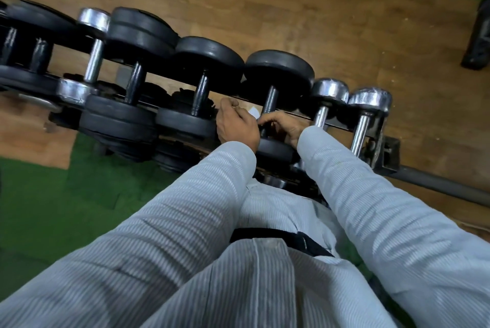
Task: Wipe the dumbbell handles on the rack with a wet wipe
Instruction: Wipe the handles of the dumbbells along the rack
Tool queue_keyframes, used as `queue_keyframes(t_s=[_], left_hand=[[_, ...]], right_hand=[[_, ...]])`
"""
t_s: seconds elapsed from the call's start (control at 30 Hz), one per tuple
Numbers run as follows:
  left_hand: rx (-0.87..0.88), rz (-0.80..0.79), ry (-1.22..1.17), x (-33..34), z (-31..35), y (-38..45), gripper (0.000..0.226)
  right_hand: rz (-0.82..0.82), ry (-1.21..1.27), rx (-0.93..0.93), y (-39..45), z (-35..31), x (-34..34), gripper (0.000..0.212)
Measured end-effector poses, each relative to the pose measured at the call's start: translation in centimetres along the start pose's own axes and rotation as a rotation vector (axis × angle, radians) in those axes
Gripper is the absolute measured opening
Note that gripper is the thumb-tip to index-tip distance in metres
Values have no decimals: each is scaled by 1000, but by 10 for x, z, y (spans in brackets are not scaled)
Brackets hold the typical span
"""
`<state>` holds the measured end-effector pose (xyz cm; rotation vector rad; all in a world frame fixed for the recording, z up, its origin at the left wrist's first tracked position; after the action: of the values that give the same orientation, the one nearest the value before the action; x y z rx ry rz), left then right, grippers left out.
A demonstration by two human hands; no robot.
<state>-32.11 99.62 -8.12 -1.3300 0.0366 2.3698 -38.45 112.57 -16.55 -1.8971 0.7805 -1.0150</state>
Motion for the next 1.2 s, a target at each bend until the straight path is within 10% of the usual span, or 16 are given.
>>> queue_keyframes(t_s=[0.1,0.57,0.9,1.2], left_hand=[[21,39,-13,-4,0,-1,23],[59,38,13,-2,4,0,21],[75,24,8,0,5,0,20],[56,42,0,3,3,0,13]], right_hand=[[-41,-50,59,7,0,12,44],[381,-293,-208,-10,-17,-26,72],[841,172,-530,-22,-54,-61,38],[557,-352,-357,-22,-20,-56,29]])
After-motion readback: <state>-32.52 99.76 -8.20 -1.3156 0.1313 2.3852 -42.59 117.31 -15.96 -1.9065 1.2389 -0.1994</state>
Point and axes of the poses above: each hand's wrist, its own y-axis towards the middle knuckle, its own x-axis out of the palm, z = x × y, the point moved 9 cm from there along y, towards the middle knuckle, and after that the axes turned 11 degrees about y, right-handed, at the moved point
